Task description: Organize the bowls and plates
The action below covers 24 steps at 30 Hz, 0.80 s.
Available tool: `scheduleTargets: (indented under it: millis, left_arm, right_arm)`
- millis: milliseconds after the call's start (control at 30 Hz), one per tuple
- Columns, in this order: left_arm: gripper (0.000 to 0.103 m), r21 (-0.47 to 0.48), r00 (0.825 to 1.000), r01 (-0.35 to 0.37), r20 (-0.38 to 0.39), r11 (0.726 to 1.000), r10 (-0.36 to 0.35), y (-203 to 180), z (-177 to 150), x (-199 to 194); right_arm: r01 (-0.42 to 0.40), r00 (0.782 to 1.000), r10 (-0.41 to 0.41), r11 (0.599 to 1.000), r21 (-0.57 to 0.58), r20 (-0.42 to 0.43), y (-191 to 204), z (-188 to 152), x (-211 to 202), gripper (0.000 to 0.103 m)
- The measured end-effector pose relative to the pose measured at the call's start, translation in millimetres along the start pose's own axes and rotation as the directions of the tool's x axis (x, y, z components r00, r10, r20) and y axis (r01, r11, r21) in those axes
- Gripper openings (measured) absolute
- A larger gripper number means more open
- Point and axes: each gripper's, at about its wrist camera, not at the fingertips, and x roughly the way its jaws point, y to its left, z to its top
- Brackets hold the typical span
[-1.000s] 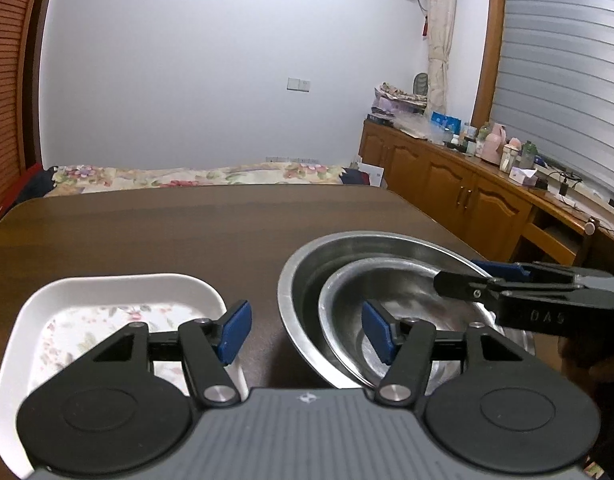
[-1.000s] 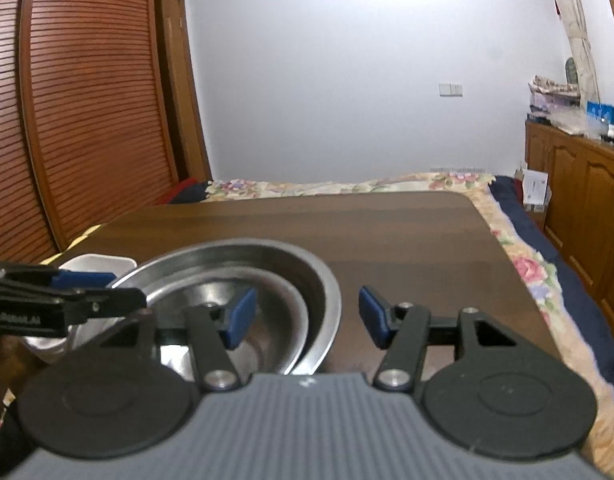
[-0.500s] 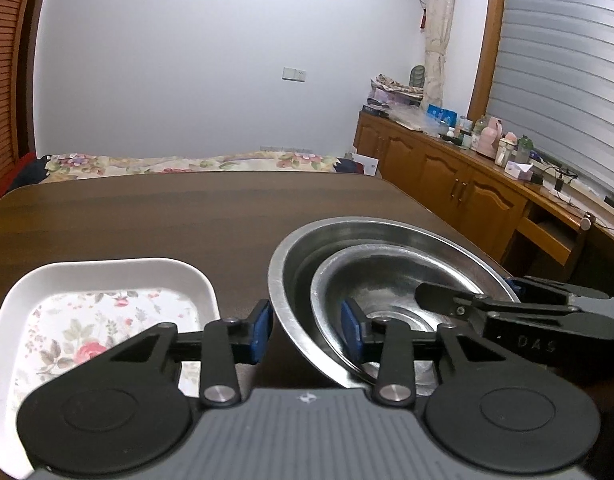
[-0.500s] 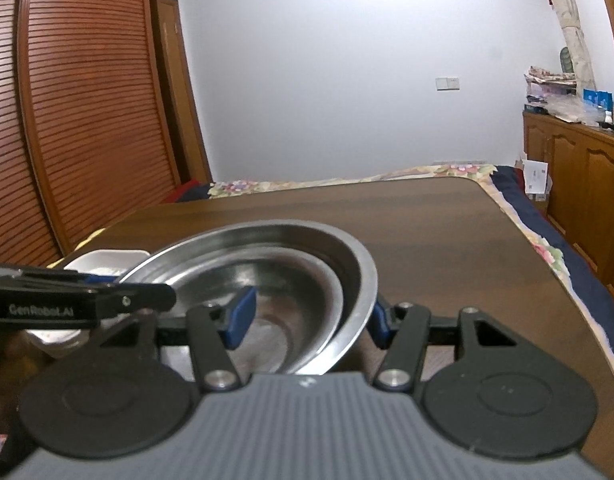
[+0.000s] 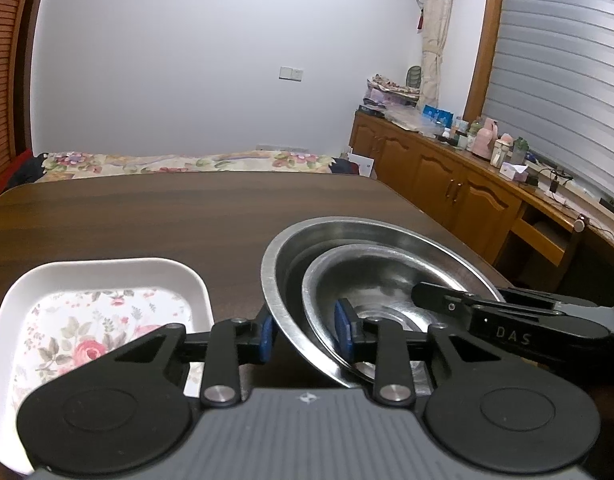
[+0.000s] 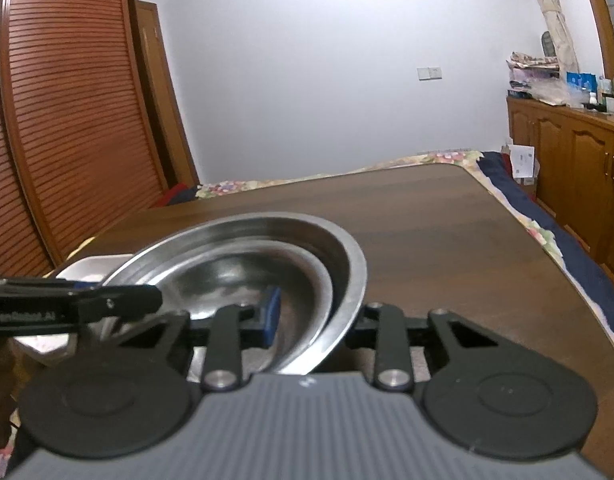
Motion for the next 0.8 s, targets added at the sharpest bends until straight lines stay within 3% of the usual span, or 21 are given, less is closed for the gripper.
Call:
scheduleTargets:
  millis: [800]
  left_arm:
    - [0.032,0.039,0.994,0.013,0.11,0.999,-0.018,2.5,42.3,-58.9]
  right_arm:
    - [-0.031,0.994,0.031,1.0,-0.004,0.106,19.1,38.7,-27.3,0.032]
